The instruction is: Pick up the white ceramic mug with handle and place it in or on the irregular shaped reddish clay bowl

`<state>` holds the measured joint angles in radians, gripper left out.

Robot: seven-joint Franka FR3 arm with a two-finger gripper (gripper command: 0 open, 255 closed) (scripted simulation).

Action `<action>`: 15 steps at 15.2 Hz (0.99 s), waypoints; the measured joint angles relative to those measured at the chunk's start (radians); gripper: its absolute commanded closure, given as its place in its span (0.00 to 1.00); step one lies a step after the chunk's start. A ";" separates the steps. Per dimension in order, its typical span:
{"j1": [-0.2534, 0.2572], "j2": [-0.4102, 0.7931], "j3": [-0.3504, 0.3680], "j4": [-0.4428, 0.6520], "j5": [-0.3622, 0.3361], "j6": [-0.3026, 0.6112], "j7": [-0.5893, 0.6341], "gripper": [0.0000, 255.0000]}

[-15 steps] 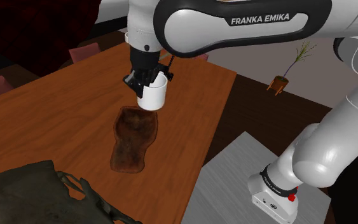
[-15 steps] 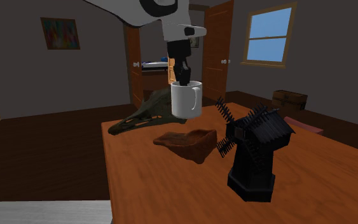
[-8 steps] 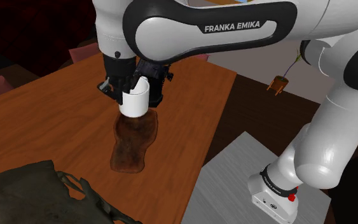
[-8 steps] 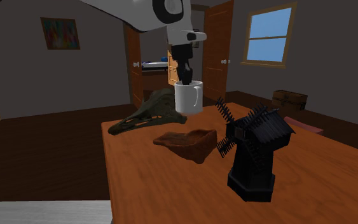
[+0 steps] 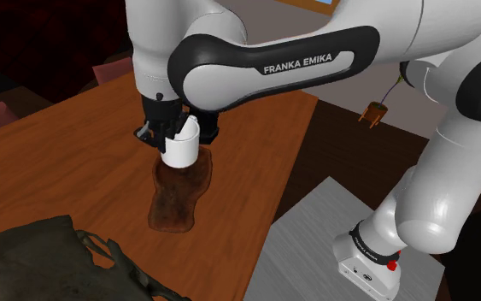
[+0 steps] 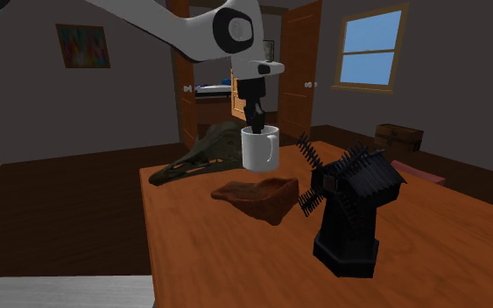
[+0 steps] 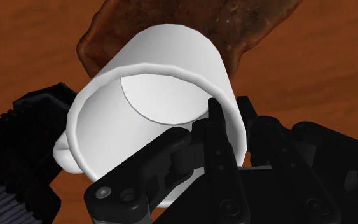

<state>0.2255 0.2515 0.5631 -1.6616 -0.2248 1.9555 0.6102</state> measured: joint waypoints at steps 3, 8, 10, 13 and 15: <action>0.000 0.008 -0.002 -0.028 -0.007 0.034 0.007 1.00; 0.001 0.021 -0.006 -0.070 -0.019 0.086 0.019 1.00; 0.001 0.022 -0.006 -0.072 -0.020 0.089 0.019 1.00; 0.001 0.022 -0.007 -0.072 -0.020 0.090 0.019 1.00; 0.001 0.022 -0.007 -0.072 -0.020 0.090 0.019 0.00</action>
<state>0.2269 0.2737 0.5565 -1.7336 -0.2449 2.0454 0.6295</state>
